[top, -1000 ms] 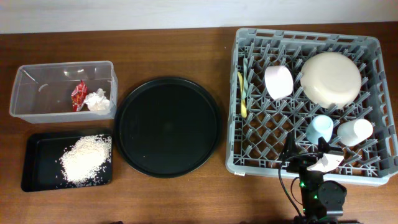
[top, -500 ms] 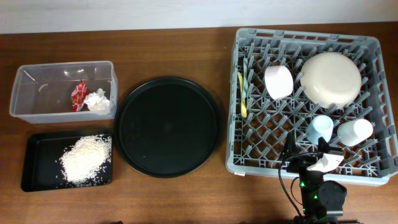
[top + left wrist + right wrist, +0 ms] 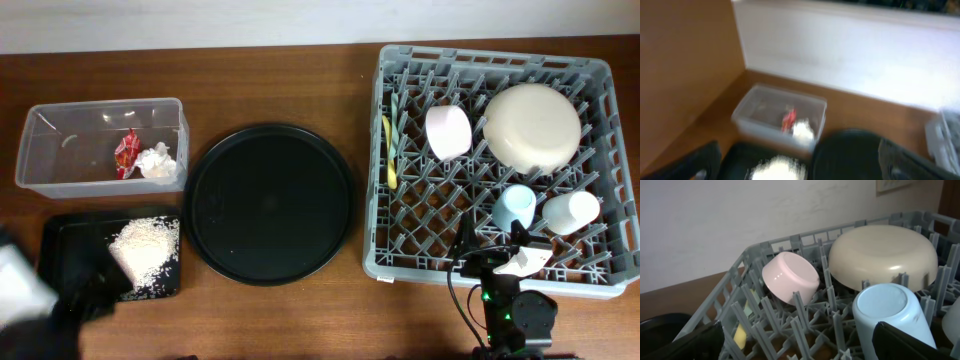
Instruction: Sort waste into correct bins and load items into the dishwasher rack
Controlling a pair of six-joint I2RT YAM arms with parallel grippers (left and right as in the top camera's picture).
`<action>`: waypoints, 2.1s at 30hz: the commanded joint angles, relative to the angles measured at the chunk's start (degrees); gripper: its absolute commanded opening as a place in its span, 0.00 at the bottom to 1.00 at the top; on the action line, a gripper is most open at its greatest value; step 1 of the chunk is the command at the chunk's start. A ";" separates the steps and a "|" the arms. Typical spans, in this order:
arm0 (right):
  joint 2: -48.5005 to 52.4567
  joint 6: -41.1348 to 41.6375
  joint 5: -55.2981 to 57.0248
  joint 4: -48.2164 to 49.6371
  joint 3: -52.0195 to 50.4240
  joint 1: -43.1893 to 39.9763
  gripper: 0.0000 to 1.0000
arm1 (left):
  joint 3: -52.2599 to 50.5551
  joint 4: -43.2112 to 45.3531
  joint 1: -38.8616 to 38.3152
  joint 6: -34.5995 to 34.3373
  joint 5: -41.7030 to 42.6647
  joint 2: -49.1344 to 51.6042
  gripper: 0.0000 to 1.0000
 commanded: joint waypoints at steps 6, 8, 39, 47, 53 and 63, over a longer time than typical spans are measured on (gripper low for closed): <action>-0.46 -0.17 -0.13 -0.24 -0.52 -0.44 0.98 | -54.90 36.02 -7.82 -0.74 2.62 -20.57 1.00; -0.46 -0.17 -0.13 -0.24 -0.52 -0.44 0.98 | -63.82 41.86 -9.81 -0.74 2.64 -25.77 1.00; -0.46 -0.17 -0.13 -0.24 -0.52 -0.44 0.98 | -96.89 67.23 -11.85 -0.74 2.64 -41.48 1.00; -0.46 -0.17 -0.13 -0.26 -0.52 -0.44 0.98 | -96.89 67.25 -11.85 -0.74 2.64 -41.48 1.00; -0.46 -0.17 -0.13 -0.24 -0.52 -0.44 0.98 | -96.89 67.23 -11.85 -0.74 2.64 -41.48 1.00; -0.46 -0.17 -0.13 -0.24 -0.52 -0.44 0.98 | -96.89 67.23 -11.85 -0.74 2.64 -41.48 1.00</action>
